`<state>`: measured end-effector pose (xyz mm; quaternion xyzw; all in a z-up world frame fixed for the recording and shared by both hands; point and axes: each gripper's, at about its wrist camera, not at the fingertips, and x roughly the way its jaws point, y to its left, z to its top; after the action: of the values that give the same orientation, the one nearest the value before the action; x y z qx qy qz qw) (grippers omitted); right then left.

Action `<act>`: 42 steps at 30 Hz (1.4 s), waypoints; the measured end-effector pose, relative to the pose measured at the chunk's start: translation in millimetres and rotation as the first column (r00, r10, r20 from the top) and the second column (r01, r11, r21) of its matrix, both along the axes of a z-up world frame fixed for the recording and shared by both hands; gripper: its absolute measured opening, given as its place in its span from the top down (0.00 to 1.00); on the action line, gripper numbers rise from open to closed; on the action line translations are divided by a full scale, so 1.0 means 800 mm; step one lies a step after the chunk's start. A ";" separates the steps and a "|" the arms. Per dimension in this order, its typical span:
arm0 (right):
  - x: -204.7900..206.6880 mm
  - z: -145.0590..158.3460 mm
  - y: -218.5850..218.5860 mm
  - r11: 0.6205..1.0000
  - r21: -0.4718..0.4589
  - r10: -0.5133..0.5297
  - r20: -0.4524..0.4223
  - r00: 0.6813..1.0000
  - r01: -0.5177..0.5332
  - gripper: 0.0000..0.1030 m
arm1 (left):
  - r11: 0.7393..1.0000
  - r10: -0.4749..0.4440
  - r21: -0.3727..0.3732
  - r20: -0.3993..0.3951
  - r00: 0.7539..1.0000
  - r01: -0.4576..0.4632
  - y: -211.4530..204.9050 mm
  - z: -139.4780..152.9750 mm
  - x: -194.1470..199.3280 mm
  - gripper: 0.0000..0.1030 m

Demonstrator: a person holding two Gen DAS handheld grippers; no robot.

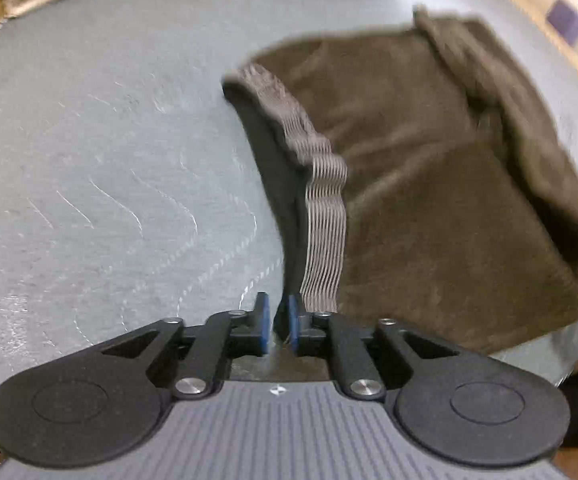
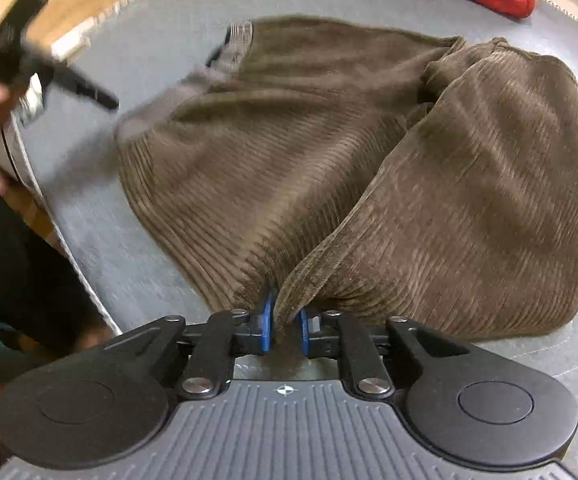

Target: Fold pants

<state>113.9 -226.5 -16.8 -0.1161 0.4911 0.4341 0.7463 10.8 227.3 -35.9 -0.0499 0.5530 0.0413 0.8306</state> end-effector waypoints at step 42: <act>0.092 -0.053 -0.181 0.803 -0.078 -0.590 0.036 0.807 0.591 0.95 | 0.997 -0.032 0.077 0.081 0.996 0.025 -0.044 0.012 0.033 0.36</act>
<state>187.6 -371.1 -58.9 0.0083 0.5172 0.1586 0.8410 36.9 192.5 -25.9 -0.0120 0.5169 0.0484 0.8546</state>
